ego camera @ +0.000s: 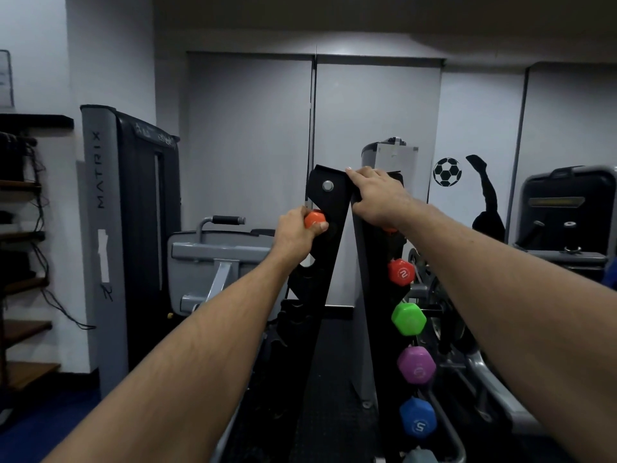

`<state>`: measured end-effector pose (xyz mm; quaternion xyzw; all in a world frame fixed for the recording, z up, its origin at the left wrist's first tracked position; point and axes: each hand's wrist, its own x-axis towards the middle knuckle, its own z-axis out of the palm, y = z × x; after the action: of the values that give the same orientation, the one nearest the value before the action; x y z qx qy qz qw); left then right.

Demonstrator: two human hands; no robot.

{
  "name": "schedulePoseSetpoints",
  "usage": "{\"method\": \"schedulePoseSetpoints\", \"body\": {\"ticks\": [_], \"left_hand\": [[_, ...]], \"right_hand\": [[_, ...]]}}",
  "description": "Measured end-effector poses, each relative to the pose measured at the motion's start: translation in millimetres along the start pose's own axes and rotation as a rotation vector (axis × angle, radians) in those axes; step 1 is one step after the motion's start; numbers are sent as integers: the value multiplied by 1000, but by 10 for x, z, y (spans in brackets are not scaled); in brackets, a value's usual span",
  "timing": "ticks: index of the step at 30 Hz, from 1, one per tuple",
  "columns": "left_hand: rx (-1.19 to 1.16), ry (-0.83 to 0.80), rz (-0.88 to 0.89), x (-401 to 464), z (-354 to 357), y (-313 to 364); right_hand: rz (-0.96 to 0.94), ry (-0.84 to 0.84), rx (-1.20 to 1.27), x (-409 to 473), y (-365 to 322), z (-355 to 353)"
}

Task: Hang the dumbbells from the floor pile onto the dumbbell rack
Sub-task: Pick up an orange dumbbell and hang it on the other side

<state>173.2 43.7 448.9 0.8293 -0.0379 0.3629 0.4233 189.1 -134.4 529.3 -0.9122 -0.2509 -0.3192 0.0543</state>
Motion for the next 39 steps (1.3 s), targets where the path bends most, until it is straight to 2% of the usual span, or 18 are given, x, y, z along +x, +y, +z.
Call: {"method": "schedulePoseSetpoints", "body": {"ticks": [10,25,39], "left_hand": [[91,11,15,23,42,-37],[-96,45,-47,-57,66,-32],[-101,80,-72,-50,91,8]], "right_hand": [[9,-4,2,7,-14,12],[12,5,9,-11,-18,35],[17,0,28,-18,-19,42]]}}
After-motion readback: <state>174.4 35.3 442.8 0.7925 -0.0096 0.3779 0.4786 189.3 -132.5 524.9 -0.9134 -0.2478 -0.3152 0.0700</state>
